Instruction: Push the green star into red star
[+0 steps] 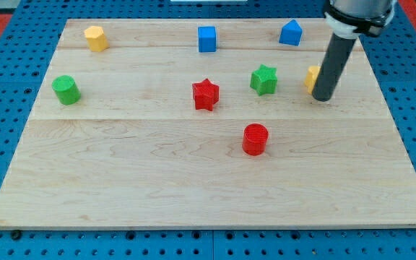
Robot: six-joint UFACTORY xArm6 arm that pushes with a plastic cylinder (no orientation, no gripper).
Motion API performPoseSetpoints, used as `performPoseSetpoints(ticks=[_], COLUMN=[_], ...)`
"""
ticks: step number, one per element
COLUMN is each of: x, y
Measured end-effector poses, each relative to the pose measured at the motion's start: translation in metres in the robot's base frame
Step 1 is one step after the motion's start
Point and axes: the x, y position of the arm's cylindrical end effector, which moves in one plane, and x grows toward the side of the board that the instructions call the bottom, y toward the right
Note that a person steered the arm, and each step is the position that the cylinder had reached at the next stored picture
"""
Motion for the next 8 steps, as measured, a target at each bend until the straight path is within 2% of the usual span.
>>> performPoseSetpoints(ticks=[1, 2, 4, 8], x=[-0.012, -0.043, -0.043, -0.046], y=[-0.035, -0.037, -0.128, -0.141])
